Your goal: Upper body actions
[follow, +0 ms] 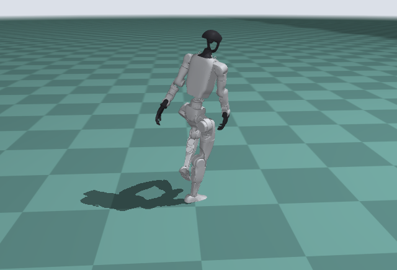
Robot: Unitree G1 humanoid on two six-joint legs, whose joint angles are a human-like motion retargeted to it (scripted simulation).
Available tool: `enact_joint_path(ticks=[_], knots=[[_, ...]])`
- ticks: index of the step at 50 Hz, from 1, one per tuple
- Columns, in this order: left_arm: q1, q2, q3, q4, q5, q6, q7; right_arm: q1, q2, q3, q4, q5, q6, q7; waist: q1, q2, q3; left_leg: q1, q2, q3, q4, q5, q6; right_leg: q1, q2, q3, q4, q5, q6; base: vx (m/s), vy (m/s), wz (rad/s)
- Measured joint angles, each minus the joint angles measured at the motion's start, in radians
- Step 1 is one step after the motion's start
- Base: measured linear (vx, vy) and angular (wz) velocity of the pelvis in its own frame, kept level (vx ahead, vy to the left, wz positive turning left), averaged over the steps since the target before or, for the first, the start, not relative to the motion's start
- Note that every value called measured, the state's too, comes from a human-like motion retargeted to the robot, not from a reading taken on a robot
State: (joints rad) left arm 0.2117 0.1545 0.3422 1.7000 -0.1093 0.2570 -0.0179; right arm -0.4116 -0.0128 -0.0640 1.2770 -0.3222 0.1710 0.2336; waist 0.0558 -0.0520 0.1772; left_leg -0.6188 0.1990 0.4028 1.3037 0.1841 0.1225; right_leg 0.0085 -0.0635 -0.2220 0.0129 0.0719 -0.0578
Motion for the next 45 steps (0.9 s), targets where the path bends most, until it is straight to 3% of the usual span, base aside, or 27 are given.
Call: enact_joint_path(ticks=[2, 3, 7, 10, 13, 17, 20, 22, 23, 25, 26, 27, 28, 30, 33, 35, 37, 40, 45], knots=[[0.065, 0.035, 0.049, 0.0, -0.034, 0.037, -0.031, -0.178, 0.02, 0.006, -0.121, -0.004, -0.015, 0.063, 0.064, 0.001, 0.092, -0.174, 0.208, 0.018, 0.283, -0.097, 0.072, 0.03, 0.044, -0.001, 0.0, 0.001, -0.044, -0.24, -0.3, -0.66], [0.085, 0.047, 0.082, 0.0, -0.032, 0.068, -0.024, -0.249, 0.032, -0.026, -0.184, -0.035, -0.033, 0.077, 0.109, -0.003, 0.116, -0.272, 0.251, 0.023, 0.377, -0.148, 0.106, 0.021, 0.048, 0.018, 0.008, 0.001, -0.057, -0.18, -0.27, -0.84], [0.155, 0.092, 0.135, 0.0, -0.088, 0.065, -0.013, -0.408, -0.01, -0.03, -0.429, 0.02, -0.127, 0.139, 0.295, -0.067, 0.185, -0.517, 0.234, 0.131, 0.493, -0.3, 0.136, -0.008, -0.003, 0.084, 0.034, 0.009, -0.09, 0.05, -0.19, -0.87], [0.188, 0.116, 0.129, 0.0, -0.132, 0.057, 0.002, -0.413, -0.052, 0.003, -0.568, 0.048, -0.228, 0.104, 0.358, -0.129, 0.155, -0.574, 0.233, 0.233, 0.47, -0.353, 0.135, -0.05, -0.056, 0.094, 0.049, 0.013, -0.08, 0.22, 0.06, 0.05], [0.134, 0.089, 0.118, 0.0, -0.149, 0.042, 0.009, -0.401, -0.072, 0.039, -0.593, -0.063, -0.31, 0.017, 0.293, -0.121, 0.113, -0.499, 0.248, 0.237, 0.45, -0.335, 0.134, -0.05, -0.035, 0.062, 0.041, 0.007, -0.074, 0.0, 0.04, 0.93], [-0.001, 0.052, 0.067, 0.0, -0.132, -0.028, -0.001, -0.248, -0.065, 0.071, -0.544, -0.164, -0.328, 0.0, 0.19, -0.063, 0.015, -0.273, 0.277, 0.122, 0.346, -0.259, 0.064, -0.014, 0.028, -0.03, 0.008, -0.011, -0.06, 0.12, 0.04, 1.08], [-0.128, 0.015, 0.002, 0.0, -0.119, -0.099, 0.015, -0.05, -0.048, 0.061, -0.473, -0.237, -0.299, 0.037, 0.131, -0.074, -0.048, 0.08, 0.093, 0.177, -0.068, -0.192, -0.006, 0.009, -0.017, -0.079, 0.015, -0.047, -0.028, 0.19, 0.21, 0.78], [-0.195, -0.003, -0.047, 0.0, -0.134, -0.142, 0.075, 0.149, -0.019, 0.036, -0.438, -0.296, -0.265, 0.057, 0.073, -0.075, -0.089, 0.339, -0.139, 0.081, -0.539, -0.092, -0.085, 0.038, -0.019, -0.106, 0.052, -0.093, -0.015, 0.33, 0.19, 1.0], [-0.232, -0.009, -0.079, 0.0, -0.145, -0.158, 0.11, 0.257, -0.001, 0.022, -0.424, -0.31, -0.24, 0.054, 0.028, -0.057, -0.106, 0.463, -0.241, -0.055, -0.781, -0.06, -0.133, 0.058, 0.011, -0.151, 0.069, -0.116, -0.017, 0.34, 0.11, 1.39], [-0.306, -0.022, -0.135, 0.0, -0.148, -0.184, 0.156, 0.456, 0.028, -0.005, -0.373, -0.298, -0.203, 0.03, -0.036, -0.023, -0.126, 0.7, -0.278, -0.042, -1.159, -0.297, -0.084, 0.078, 0.062, -0.24, 0.155, -0.111, -0.024, 0.29, 0.1, 1.4], [-0.357, -0.035, -0.161, 0.0, -0.146, -0.188, 0.146, 0.52, 0.021, -0.03, -0.323, -0.297, -0.206, 0.018, -0.112, -0.004, -0.126, 0.752, -0.243, 0.036, -1.249, -0.283, -0.072, 0.047, 0.032, -0.346, 0.274, 0.023, -0.034, 0.1, 0.24, 1.97], [-0.417, -0.044, -0.179, -0.009, -0.142, -0.189, 0.128, 0.565, 0.01, -0.058, -0.269, -0.303, -0.205, -0.001, -0.196, 0.016, -0.122, 0.764, -0.214, 0.023, -1.304, -0.265, -0.068, -0.031, -0.007, -0.401, 0.439, 0.139, -0.043, -0.27, 0.32, 2.77], [-0.492, -0.048, -0.184, -0.035, -0.132, -0.182, 0.096, 0.571, -0.006, -0.095, -0.206, -0.322, -0.195, -0.035, -0.3, 0.039, -0.109, 0.697, -0.196, -0.173, -1.287, -0.238, -0.08, -0.204, -0.065, -0.356, 0.697, 0.217, -0.051, -0.56, 0.36, 2.05], [-0.631, -0.041, -0.211, -0.128, -0.116, -0.174, 0.039, 0.561, -0.038, -0.161, -0.082, -0.324, -0.131, -0.174, -0.345, 0.059, -0.026, 0.661, -0.189, -0.215, -1.273, -0.225, -0.065, -0.456, -0.169, -0.29, 1.144, 0.152, -0.157, -0.73, 0.49, 0.11], [-0.802, 0.019, -0.265, -0.316, -0.058, -0.165, 0.009, 0.475, -0.147, -0.232, 0.211, -0.25, -0.086, -0.294, -0.449, 0.058, 0.15, 0.669, -0.191, -0.238, -1.252, -0.216, -0.03, -0.719, -0.306, -0.248, 1.548, 0.065, -0.187, -0.65, 0.51, 0.3], [-0.856, 0.048, -0.24, -0.408, 0.023, -0.19, 0.078, 0.45, -0.22, -0.241, 0.361, -0.255, -0.005, -0.273, -0.524, 0.073, 0.227, 0.664, -0.164, -0.265, -1.222, -0.222, -0.018, -0.845, -0.322, -0.244, 1.668, 0.043, -0.188, -0.25, 0.31, 0.76], [-0.867, 0.041, -0.235, -0.455, 0.062, -0.228, 0.184, 0.491, -0.255, -0.238, 0.423, -0.246, 0.043, -0.285, -0.546, 0.096, 0.228, 0.651, -0.147, -0.267, -1.216, -0.221, -0.009, -0.947, -0.297, -0.261, 1.685, 0.019, -0.193, 0.09, 0.04, 0.05], [-0.815, 0.004, -0.277, -0.497, 0.049, -0.27, 0.228, 0.61, -0.264, -0.265, 0.423, -0.152, 0.023, -0.379, -0.515, 0.122, 0.156, 0.646, -0.141, -0.247, -1.229, -0.223, -0.008, -1.029, -0.274, -0.26, 1.653, -0.002, -0.187, 0.31, -0.15, -0.4], [-0.669, -0.088, -0.312, -0.484, 0.01, -0.266, 0.184, 0.673, -0.198, -0.378, 0.377, -0.073, -0.059, -0.365, -0.417, 0.121, 0.05, 0.64, -0.143, -0.192, -1.246, -0.228, -0.025, -0.852, -0.266, -0.266, 1.51, -0.013, -0.154, 0.1, -0.17, -0.63]])
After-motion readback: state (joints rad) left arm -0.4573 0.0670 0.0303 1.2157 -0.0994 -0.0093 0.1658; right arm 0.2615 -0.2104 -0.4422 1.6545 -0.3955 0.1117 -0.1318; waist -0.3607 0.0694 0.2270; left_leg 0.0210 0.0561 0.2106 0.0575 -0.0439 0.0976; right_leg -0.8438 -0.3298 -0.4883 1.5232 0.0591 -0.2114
